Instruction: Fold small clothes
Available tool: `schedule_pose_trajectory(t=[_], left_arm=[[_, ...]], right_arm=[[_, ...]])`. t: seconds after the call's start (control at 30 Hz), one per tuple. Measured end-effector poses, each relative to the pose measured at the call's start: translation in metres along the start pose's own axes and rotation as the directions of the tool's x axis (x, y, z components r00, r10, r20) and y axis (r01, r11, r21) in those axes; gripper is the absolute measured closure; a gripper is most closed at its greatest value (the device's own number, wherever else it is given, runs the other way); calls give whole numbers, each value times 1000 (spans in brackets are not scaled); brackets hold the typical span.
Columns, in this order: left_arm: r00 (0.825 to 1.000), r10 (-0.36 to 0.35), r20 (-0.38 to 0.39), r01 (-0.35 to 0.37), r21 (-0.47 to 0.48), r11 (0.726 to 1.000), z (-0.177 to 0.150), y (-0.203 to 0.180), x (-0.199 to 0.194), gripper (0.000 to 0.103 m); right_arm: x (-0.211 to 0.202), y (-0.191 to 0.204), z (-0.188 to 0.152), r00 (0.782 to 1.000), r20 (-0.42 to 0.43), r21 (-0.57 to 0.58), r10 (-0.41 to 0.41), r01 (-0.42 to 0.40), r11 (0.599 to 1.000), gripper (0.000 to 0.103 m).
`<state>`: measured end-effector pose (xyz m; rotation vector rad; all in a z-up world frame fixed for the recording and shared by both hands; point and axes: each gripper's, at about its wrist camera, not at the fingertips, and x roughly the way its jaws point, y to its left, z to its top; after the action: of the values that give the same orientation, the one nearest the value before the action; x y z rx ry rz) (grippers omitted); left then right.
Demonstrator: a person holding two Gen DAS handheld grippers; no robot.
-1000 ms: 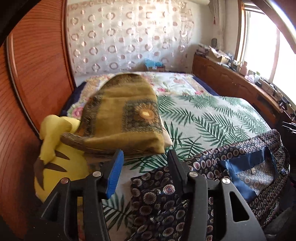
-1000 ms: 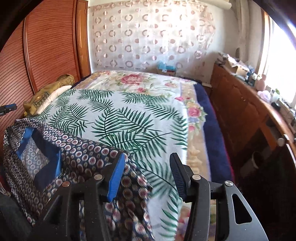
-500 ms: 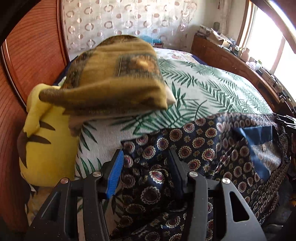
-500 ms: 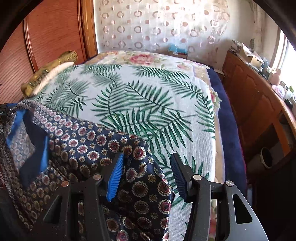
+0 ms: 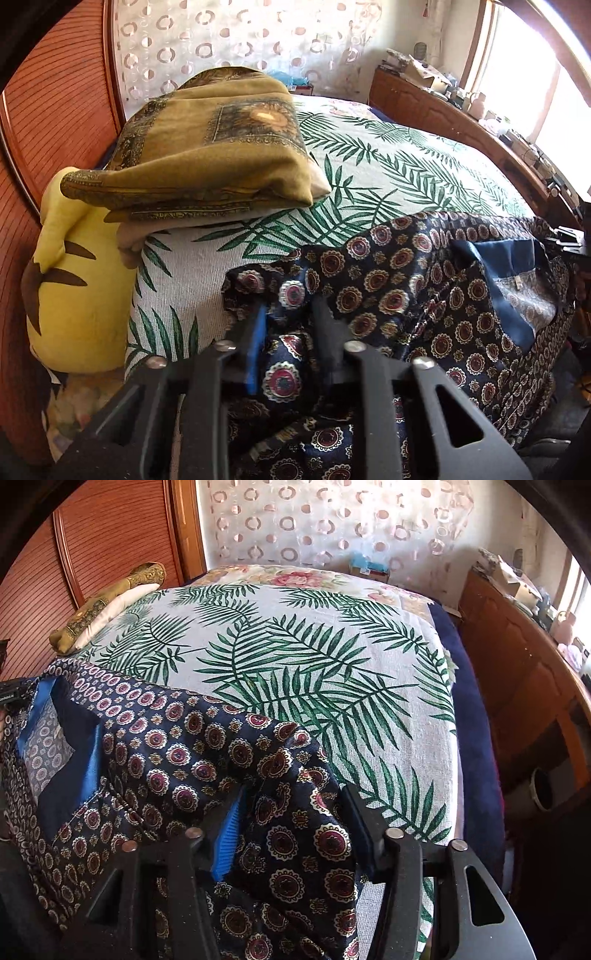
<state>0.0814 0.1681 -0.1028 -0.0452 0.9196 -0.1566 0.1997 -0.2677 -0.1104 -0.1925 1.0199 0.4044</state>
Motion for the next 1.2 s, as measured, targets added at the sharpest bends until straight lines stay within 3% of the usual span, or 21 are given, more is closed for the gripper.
schedule_pose_trajectory(t=[0.03,0.1,0.2,0.4,0.57,0.8,0.93,1.0,1.07,1.13,1.2], left_arm=[[1000,-1,4,1,3,1000,0,0,-1,93],[999,-28,25,28,-1,1000,0,-2,-7,96],[994,-52,96,51,8,999,3,-9,-29,97],[969,-62,237,52,48,997,20,-30,-81,97],[929,-76,363,51,78,996,37,-46,-127,97],[865,-73,496,32,91,995,97,-51,-164,97],[841,-52,538,-2,100,995,142,-52,-162,97],[843,-32,537,-18,89,996,157,-49,-151,97],[855,-25,518,-10,65,998,167,-41,-133,97],[875,-15,483,-10,50,999,174,-34,-109,97],[913,-25,408,11,37,999,176,-27,-81,95]], right_arm=[[0,0,-1,1000,2,0,6,-6,1000,62],[-3,1,-2,999,2,-6,34,-34,999,82],[-5,6,-6,998,21,-8,58,-58,998,92],[-42,9,-11,987,158,26,39,-44,999,94],[-89,13,-5,962,271,24,14,-21,999,95],[-167,11,26,895,441,-1,-70,79,997,95],[-199,0,63,853,508,-5,-115,136,991,95],[-202,-4,82,843,519,-5,-142,170,986,95],[-192,-9,96,851,502,9,-150,169,986,95],[-173,-13,103,862,477,22,-170,182,983,95],[-148,-18,103,890,425,41,-163,161,986,94]])
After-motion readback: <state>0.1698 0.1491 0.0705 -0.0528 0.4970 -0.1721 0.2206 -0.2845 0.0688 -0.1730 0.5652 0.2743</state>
